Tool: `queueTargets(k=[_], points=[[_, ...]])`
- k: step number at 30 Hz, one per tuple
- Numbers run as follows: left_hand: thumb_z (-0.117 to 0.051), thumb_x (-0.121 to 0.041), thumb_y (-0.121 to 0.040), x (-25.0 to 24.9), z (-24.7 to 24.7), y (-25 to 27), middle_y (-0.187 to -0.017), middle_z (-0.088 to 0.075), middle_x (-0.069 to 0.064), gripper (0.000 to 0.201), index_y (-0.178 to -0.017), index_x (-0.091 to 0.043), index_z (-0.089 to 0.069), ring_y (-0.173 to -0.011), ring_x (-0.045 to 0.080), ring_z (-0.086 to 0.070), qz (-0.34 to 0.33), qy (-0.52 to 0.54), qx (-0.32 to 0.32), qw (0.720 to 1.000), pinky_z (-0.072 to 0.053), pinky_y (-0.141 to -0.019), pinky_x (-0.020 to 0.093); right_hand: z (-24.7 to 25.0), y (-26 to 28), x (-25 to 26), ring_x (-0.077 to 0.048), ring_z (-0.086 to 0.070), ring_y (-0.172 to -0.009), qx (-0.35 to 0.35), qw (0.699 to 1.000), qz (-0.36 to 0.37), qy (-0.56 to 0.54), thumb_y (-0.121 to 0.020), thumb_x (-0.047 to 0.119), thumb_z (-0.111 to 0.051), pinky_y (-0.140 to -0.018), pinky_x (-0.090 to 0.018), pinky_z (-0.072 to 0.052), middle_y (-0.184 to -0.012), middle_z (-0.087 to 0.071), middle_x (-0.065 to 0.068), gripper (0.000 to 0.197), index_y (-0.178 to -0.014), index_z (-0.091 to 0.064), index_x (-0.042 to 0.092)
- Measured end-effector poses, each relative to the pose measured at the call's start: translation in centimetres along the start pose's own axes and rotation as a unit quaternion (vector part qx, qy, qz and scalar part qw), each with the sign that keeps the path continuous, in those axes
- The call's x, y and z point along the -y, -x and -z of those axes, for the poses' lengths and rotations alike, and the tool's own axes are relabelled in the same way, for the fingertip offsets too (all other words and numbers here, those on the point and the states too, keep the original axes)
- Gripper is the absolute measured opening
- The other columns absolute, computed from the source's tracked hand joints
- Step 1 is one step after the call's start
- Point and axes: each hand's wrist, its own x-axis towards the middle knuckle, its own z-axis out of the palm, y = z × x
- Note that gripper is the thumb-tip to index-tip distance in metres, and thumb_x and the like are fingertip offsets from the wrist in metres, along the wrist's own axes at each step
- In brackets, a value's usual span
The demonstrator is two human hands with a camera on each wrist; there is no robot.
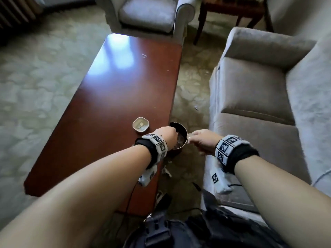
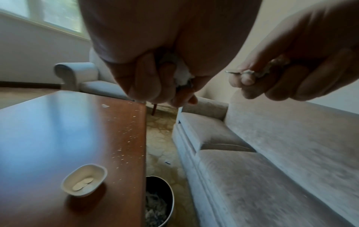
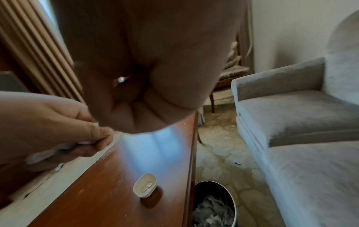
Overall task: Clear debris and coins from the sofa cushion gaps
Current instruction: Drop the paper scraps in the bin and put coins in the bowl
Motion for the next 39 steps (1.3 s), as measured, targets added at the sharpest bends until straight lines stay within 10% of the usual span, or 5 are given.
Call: queueTargets(k=[14,23,29,33,39], points=[[-0.036,-0.031,-0.099,10.5,-0.4,-5.6,-0.107,-0.068,0.012,0.034,-0.101,-0.01,-0.062,-0.1,0.033,-0.064,0.218,0.126,-0.05,0.967,-0.048,-0.081,0.034,-3.1,-15.6,10.5,-0.011,-0.044,-0.057,0.119,0.959,0.067,0.248,-0.098,0.021,-0.036,-0.052,-0.019,-0.037,-0.068,-0.047,0.003,0.034,-0.066,-0.044,0.025],[-0.033,-0.031,-0.099,12.9,-7.4,-16.5,-0.104,-0.067,0.011,0.032,-0.097,-0.011,-0.058,-0.097,0.035,-0.063,0.328,0.206,-0.085,0.918,-0.045,-0.075,0.035,-8.0,-32.5,6.4,-0.034,-0.056,-0.111,0.182,0.906,0.121,0.362,-0.1,0.027,-0.033,-0.085,-0.03,-0.041,-0.12,-0.062,-0.021,0.037,-0.098,-0.063,0.006],[-0.032,-0.033,-0.099,15.3,-12.0,-20.3,-0.106,-0.065,0.01,0.031,-0.101,-0.012,-0.056,-0.099,0.035,-0.062,0.366,0.213,-0.097,0.901,-0.042,-0.072,0.036,-12.5,-38.6,4.2,-0.036,-0.059,-0.104,0.195,0.9,0.152,0.358,-0.1,0.025,-0.033,-0.079,-0.03,-0.042,-0.111,-0.065,-0.019,0.038,-0.102,-0.064,0.004],[-0.032,-0.033,-0.099,16.7,-13.7,-20.5,-0.099,-0.064,0.01,0.03,-0.095,-0.011,-0.053,-0.092,0.036,-0.061,0.396,0.215,-0.105,0.886,-0.037,-0.066,0.034,-13.5,-40.5,3.4,-0.028,-0.051,-0.082,0.185,0.906,0.149,0.351,-0.099,0.028,-0.033,-0.07,-0.029,-0.037,-0.085,-0.052,-0.011,0.041,-0.065,-0.05,0.013],[-0.031,-0.034,-0.099,16.5,-12.6,-22.1,-0.081,-0.058,0.006,0.034,-0.079,-0.013,-0.049,-0.083,0.033,-0.061,0.378,0.247,-0.09,0.888,-0.039,-0.065,0.032,-9.3,-40.3,2.5,-0.02,-0.046,-0.085,0.188,0.929,0.083,0.307,-0.091,0.001,-0.038,-0.08,-0.033,-0.039,-0.095,-0.054,-0.015,0.024,-0.072,-0.043,0.014]])
